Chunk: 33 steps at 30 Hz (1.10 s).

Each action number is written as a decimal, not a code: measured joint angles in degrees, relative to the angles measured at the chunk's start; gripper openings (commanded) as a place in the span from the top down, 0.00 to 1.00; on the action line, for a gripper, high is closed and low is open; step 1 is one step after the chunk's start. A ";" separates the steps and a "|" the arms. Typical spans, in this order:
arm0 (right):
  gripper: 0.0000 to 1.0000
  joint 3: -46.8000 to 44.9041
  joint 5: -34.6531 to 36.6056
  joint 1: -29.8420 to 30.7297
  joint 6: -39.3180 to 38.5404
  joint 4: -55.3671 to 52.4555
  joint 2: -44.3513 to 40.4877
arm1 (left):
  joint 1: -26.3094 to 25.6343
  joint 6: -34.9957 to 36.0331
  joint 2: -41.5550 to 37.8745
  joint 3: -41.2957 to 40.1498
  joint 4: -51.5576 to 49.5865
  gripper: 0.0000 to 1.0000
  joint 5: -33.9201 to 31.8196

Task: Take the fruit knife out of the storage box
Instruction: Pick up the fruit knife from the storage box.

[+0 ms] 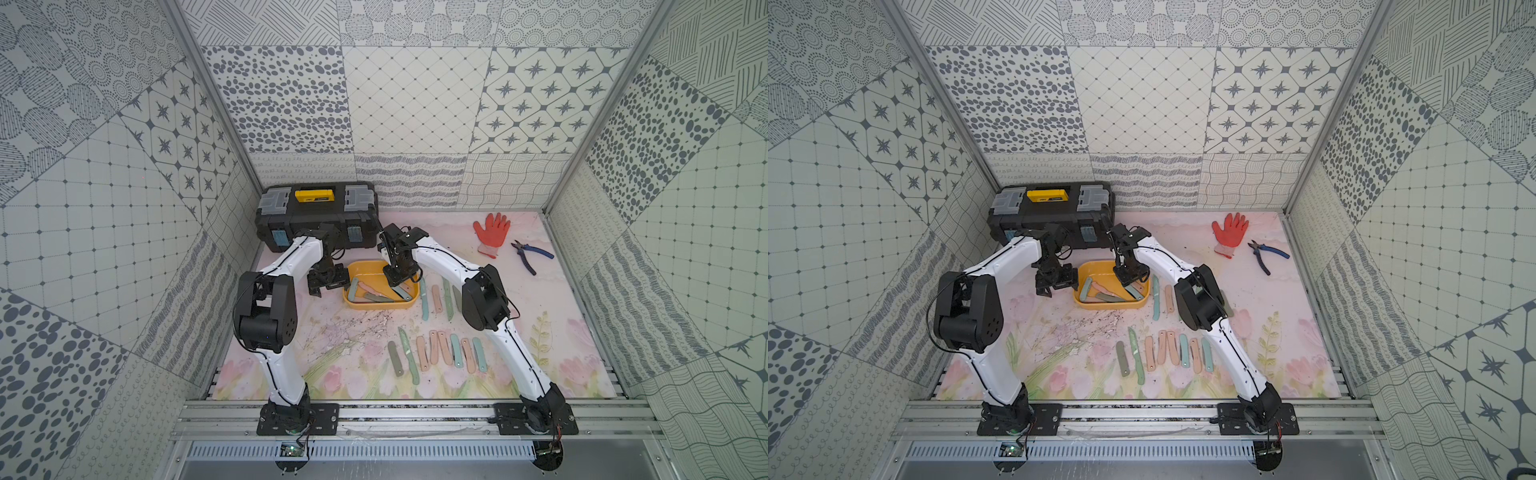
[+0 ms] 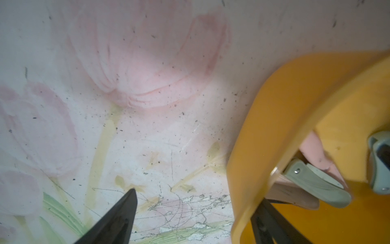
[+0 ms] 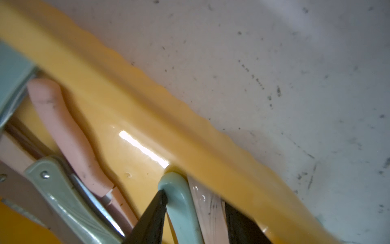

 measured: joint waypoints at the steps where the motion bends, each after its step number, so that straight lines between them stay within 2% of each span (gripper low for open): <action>1: 0.55 0.00 -1.03 0.02 0.02 0.20 0.02 | 0.00 0.00 0.00 0.00 0.00 0.19 0.00; 7: 0.57 0.00 -7.13 0.31 0.09 2.60 0.04 | 0.00 0.00 0.00 0.00 0.00 0.19 0.00; 11: 0.54 0.00 -10.34 0.50 0.48 4.66 0.04 | 0.00 0.00 0.00 0.00 0.00 0.19 0.00; 16: 0.51 0.00 -6.58 0.81 1.40 6.12 0.04 | 0.00 0.00 0.00 0.00 0.00 0.19 0.00; 22: 0.52 5.57 0.59 1.07 -0.35 0.46 1.62 | 0.00 0.00 0.00 0.00 0.00 0.19 0.02; 33: 0.44 0.20 1.68 1.97 -4.35 -0.15 0.63 | 0.00 0.00 0.00 0.00 0.00 0.19 0.00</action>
